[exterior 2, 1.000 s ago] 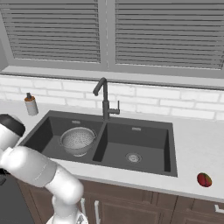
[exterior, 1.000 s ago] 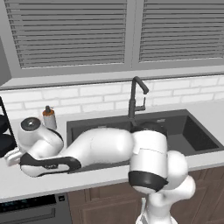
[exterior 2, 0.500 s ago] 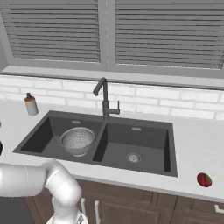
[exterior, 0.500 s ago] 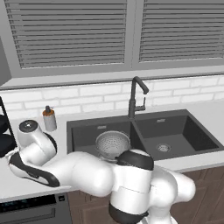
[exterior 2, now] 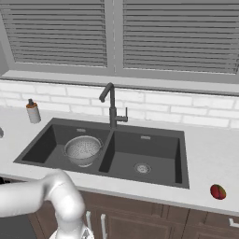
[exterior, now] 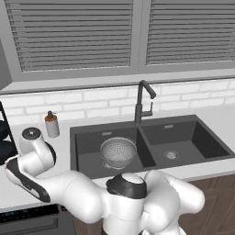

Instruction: Put the colander in the sink, put the mango, mango in the colander, and turn on the sink faucet and pour water over the colander.

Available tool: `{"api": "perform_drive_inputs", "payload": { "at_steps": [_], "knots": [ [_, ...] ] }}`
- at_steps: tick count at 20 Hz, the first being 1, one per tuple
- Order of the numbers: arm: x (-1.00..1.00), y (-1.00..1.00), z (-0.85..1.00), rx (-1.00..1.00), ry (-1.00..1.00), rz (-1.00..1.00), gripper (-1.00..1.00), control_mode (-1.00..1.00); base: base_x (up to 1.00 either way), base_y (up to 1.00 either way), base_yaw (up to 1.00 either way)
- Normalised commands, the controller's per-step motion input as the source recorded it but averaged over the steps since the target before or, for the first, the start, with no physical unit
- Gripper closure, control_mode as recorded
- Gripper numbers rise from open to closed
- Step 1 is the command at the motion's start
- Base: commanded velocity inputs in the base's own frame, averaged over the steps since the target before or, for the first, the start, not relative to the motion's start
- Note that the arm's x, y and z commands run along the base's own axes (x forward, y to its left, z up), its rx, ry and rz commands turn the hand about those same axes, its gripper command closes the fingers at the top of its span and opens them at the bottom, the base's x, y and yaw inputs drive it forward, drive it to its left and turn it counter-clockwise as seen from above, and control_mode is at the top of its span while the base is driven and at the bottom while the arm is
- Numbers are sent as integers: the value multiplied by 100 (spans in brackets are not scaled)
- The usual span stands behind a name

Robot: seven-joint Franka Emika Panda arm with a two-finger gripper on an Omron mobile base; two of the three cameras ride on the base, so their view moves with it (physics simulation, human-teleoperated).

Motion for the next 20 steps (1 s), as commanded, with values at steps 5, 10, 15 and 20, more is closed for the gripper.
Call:
{"api": "perform_drive_inputs", "payload": {
  "at_steps": [5,10,15,20],
  "knots": [
    [29,32,-16,1,4,-1,-100,-100,0,0,0],
    [25,30,-17,0,8,-2,-100,-100,0,0,0],
    [26,26,-14,0,9,-2,-100,-100,0,0,0],
    [13,13,-20,0,9,-3,-100,-100,0,0,0]
  ]
}}
